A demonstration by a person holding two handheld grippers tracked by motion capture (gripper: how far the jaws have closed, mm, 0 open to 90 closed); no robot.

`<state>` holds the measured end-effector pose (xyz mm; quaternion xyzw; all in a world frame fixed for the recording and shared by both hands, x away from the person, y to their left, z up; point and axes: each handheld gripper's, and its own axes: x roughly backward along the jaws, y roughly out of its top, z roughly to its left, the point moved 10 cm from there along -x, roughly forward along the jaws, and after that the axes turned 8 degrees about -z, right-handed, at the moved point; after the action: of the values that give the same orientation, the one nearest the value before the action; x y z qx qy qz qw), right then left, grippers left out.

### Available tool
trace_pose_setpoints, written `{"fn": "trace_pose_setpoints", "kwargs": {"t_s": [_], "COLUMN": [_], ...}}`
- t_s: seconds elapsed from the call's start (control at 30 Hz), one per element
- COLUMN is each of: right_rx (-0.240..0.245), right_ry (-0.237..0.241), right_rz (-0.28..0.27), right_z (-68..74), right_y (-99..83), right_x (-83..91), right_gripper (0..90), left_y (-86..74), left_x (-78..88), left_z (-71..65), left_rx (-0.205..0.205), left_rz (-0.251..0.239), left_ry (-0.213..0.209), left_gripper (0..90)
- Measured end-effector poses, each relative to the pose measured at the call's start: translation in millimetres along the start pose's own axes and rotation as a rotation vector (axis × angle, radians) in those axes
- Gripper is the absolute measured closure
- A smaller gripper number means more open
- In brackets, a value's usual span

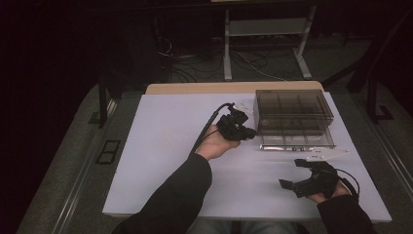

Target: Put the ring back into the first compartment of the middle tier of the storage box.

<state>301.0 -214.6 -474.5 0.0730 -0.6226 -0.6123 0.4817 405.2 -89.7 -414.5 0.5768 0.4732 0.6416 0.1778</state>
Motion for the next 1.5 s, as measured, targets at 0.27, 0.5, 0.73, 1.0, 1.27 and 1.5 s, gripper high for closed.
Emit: {"fn": "trace_pose_setpoints", "kwargs": {"t_s": [0.27,0.5,0.73,1.0,1.27,1.5], "right_rx": [-0.001,0.001,0.001,0.0,0.002,0.0], "right_ry": [0.001,0.001,0.001,0.001,0.002,0.001], "right_rz": [-0.002,-0.001,-0.002,-0.005,-0.005,-0.01], "right_z": [0.0,-0.6,-0.3,-0.8,-0.8,-0.8], "right_y": [0.3,0.1,0.3,0.4,0.3,0.6], "right_x": [0.4,-0.3,0.1,0.1,0.2,0.0], "right_gripper": [0.0,0.0,0.0,0.0,0.0,0.0], "left_y": [6.4,17.0,24.2,33.6,37.1,37.0], "left_x": [-3.1,-3.1,-4.6,-10.1,-17.5,-24.2], "left_z": [-2.2,-5.8,-5.5,-3.2,0.8,3.0], "left_rx": [-0.008,-0.027,-0.035,-0.043,-0.023,0.013], "left_rz": [0.007,0.006,0.01,0.004,-0.008,-0.025], "left_ry": [0.002,0.0,0.001,-0.003,-0.004,-0.008], "left_gripper": [86.9,86.9,86.9,86.9,86.9,86.9]}}
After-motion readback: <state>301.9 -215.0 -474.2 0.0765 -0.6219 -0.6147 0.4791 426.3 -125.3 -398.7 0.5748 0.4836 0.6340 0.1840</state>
